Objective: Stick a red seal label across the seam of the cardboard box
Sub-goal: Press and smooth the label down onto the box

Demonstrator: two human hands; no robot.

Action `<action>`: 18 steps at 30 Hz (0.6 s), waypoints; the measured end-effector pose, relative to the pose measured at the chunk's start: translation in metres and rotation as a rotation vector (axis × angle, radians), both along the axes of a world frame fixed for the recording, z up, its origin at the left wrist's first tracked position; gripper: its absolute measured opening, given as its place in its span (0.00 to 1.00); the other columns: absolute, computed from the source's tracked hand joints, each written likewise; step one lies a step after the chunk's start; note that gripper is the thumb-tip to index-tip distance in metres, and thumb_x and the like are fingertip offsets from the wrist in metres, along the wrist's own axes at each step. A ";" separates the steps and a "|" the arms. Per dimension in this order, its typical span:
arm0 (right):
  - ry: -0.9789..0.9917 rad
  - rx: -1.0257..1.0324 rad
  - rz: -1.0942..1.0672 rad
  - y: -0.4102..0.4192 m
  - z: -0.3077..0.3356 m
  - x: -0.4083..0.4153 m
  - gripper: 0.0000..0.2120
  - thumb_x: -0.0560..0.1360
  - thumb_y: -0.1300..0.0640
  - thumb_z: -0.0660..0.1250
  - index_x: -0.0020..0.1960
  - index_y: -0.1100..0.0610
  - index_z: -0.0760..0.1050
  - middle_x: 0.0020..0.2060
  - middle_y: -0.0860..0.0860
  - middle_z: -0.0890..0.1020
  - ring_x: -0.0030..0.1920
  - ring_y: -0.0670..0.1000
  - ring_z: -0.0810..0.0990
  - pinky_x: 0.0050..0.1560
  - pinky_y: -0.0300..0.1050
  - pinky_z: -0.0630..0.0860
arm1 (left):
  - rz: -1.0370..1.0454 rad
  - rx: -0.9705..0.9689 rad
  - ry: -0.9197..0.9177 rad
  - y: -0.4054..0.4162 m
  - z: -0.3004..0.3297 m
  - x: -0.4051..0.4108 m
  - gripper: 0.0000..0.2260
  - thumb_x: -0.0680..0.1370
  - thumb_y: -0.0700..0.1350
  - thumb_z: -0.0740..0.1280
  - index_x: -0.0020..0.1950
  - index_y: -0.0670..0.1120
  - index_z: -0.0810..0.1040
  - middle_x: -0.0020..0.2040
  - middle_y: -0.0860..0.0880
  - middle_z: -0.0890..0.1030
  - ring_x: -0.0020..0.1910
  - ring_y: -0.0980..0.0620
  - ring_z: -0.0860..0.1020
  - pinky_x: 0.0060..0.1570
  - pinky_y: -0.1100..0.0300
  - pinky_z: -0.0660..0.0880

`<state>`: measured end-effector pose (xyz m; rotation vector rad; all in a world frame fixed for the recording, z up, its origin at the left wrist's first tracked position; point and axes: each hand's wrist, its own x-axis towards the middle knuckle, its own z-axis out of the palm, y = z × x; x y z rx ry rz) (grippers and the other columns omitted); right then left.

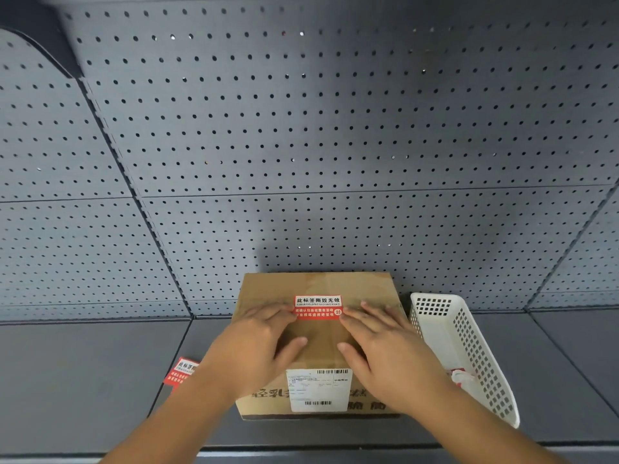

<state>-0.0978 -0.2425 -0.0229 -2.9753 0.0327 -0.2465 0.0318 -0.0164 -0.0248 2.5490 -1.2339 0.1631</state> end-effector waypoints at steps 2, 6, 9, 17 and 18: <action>0.013 -0.013 -0.002 0.002 0.002 -0.001 0.30 0.82 0.37 0.47 0.78 0.50 0.66 0.77 0.46 0.70 0.79 0.51 0.62 0.79 0.58 0.57 | 0.038 0.007 -0.001 -0.004 0.000 -0.004 0.26 0.80 0.65 0.58 0.68 0.49 0.79 0.68 0.51 0.81 0.68 0.47 0.77 0.71 0.47 0.71; 0.034 -0.025 0.000 0.005 0.004 -0.006 0.31 0.82 0.37 0.45 0.79 0.50 0.62 0.78 0.46 0.68 0.80 0.52 0.60 0.79 0.59 0.55 | 0.134 0.006 0.004 -0.011 0.001 -0.017 0.26 0.80 0.66 0.56 0.70 0.52 0.75 0.67 0.51 0.79 0.68 0.46 0.75 0.72 0.42 0.69; 0.027 -0.012 -0.018 0.009 0.009 -0.012 0.30 0.82 0.37 0.45 0.79 0.49 0.61 0.78 0.48 0.68 0.79 0.53 0.61 0.79 0.60 0.56 | 0.184 0.020 -0.019 -0.015 0.003 -0.032 0.28 0.78 0.69 0.57 0.72 0.55 0.71 0.70 0.54 0.77 0.70 0.48 0.74 0.72 0.43 0.67; 0.010 0.017 -0.025 0.005 0.031 -0.034 0.28 0.82 0.37 0.46 0.79 0.46 0.56 0.76 0.46 0.69 0.75 0.53 0.65 0.77 0.56 0.60 | 0.272 -0.086 0.083 -0.009 0.016 -0.073 0.25 0.78 0.69 0.57 0.71 0.59 0.71 0.70 0.58 0.74 0.67 0.51 0.75 0.68 0.45 0.70; -0.004 0.019 -0.025 0.006 0.032 -0.037 0.28 0.82 0.37 0.46 0.79 0.46 0.56 0.76 0.46 0.69 0.75 0.53 0.65 0.76 0.56 0.61 | 0.284 -0.104 0.105 -0.007 0.019 -0.078 0.25 0.78 0.69 0.57 0.71 0.59 0.71 0.70 0.58 0.74 0.67 0.51 0.74 0.68 0.45 0.70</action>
